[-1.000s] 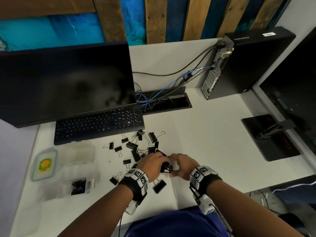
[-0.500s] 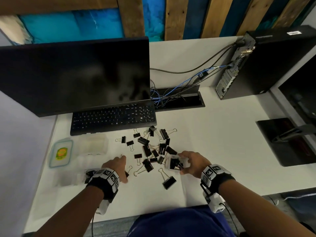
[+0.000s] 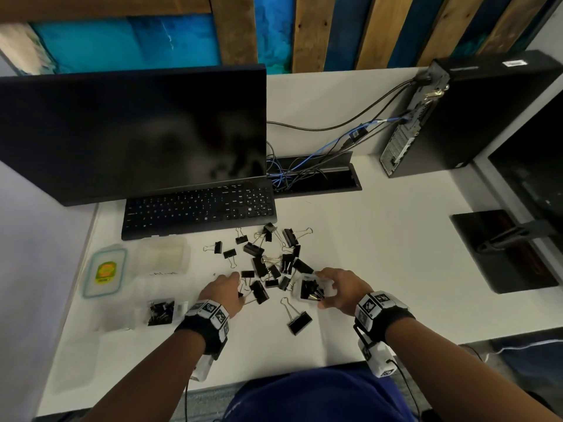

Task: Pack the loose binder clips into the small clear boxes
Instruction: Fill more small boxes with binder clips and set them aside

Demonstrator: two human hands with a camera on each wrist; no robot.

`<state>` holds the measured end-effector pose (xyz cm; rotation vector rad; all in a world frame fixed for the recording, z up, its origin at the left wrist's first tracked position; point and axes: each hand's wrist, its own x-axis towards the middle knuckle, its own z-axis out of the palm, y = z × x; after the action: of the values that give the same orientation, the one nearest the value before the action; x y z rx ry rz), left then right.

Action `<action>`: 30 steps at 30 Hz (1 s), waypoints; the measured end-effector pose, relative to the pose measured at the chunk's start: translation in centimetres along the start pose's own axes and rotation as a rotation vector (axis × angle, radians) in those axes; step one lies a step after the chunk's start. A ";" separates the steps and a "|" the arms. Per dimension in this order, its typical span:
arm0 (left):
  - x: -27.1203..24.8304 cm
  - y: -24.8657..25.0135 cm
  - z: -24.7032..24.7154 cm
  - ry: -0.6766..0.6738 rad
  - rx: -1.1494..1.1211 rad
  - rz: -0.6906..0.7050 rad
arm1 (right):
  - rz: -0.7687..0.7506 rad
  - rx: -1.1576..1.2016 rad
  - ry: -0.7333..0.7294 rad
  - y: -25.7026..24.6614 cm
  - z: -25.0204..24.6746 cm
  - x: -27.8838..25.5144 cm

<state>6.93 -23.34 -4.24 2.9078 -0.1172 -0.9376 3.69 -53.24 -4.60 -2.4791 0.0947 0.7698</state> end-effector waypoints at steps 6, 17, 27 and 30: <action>-1.0 2.0 -1.5 0.129 0.015 0.043 | 0.004 0.018 -0.003 0.1 0.0 0.0; -0.7 9.3 -1.8 0.220 -0.102 0.631 | -0.009 0.040 0.006 0.1 0.0 0.0; 1.2 11.3 -0.3 0.098 -0.153 0.602 | -0.023 0.072 -0.004 0.3 0.0 0.1; 1.6 11.4 -0.3 0.103 -0.213 0.507 | -0.014 0.078 -0.005 0.3 0.0 0.0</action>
<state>7.85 -34.78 -3.77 2.5312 -0.6650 -0.6626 3.66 -53.53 -4.74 -2.4016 0.1029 0.7522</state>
